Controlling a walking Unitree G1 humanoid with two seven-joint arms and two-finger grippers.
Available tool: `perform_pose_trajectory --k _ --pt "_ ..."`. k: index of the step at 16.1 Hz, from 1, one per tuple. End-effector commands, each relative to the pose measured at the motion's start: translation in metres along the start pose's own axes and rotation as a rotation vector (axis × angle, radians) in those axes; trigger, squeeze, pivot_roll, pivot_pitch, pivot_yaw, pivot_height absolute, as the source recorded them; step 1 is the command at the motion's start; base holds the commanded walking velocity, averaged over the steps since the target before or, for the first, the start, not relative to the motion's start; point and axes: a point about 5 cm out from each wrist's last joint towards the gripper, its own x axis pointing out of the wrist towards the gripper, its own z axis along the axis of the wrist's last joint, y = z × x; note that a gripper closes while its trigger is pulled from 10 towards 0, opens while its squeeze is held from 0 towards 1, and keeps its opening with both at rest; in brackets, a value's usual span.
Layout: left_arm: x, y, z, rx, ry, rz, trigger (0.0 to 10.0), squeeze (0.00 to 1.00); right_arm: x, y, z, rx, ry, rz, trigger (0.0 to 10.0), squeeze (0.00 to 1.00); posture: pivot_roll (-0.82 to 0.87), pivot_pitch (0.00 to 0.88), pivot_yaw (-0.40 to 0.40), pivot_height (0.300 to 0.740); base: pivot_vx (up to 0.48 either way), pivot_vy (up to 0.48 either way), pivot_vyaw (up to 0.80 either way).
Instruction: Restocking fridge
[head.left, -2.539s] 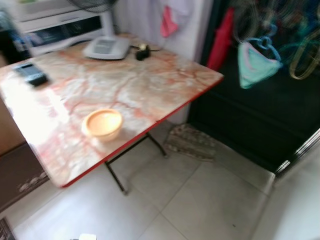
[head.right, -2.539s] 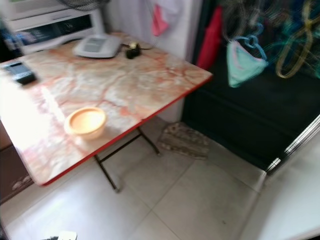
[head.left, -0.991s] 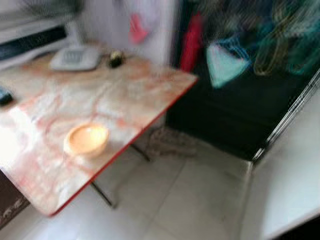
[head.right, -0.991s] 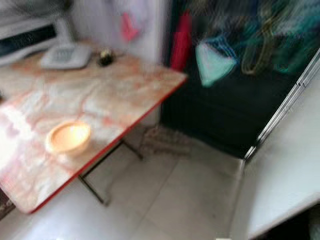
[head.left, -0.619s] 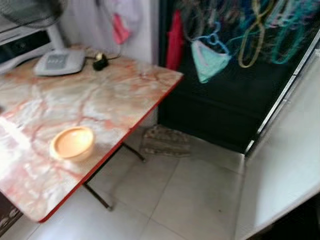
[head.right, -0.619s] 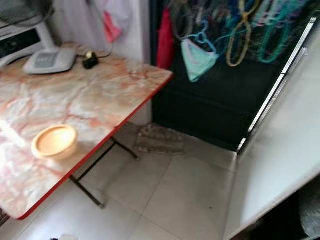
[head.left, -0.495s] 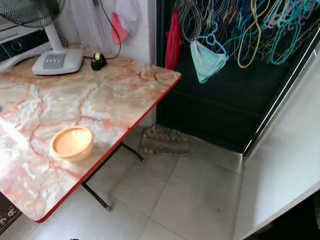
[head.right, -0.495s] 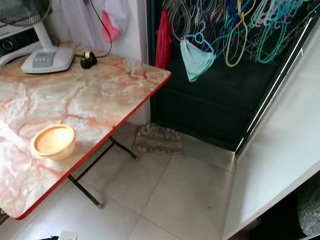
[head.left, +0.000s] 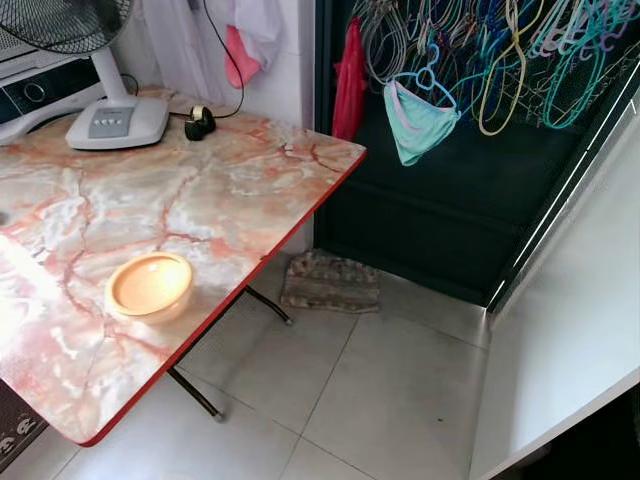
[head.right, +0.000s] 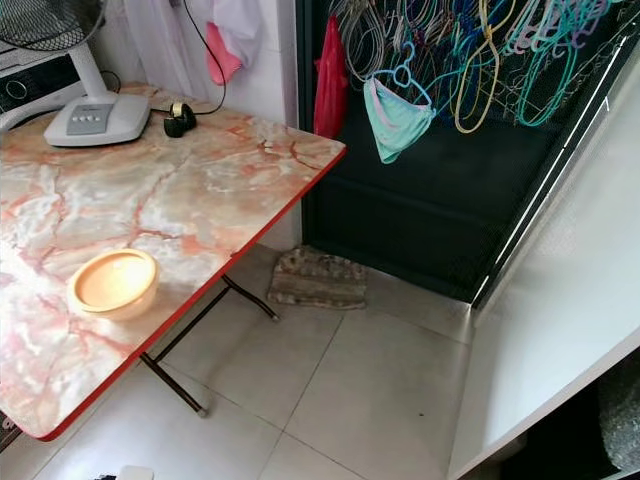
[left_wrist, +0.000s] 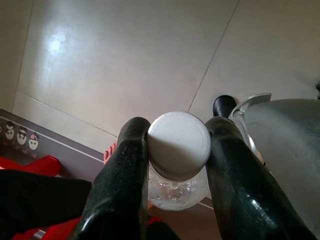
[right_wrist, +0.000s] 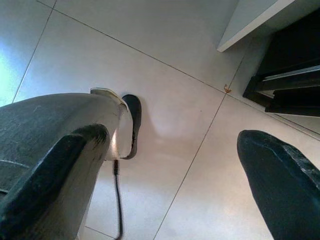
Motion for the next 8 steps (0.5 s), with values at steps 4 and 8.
perform_pose_trajectory --k 4,8 --pt "0.0001 -0.002 -0.0009 -0.005 0.008 -0.013 10.0 0.0 -0.0004 -0.0002 -0.0024 0.007 0.009 -0.002 10.0 0.0 0.08 0.0 -0.014 0.74 0.0 0.306 -0.4" --pt "0.0001 -0.0028 -0.0003 0.012 0.006 -0.022 10.0 0.0 -0.0004 -0.0007 -0.0022 -0.001 0.01 0.0 10.0 0.0 0.08 0.0 -0.017 0.74 0.0 0.0 0.0"
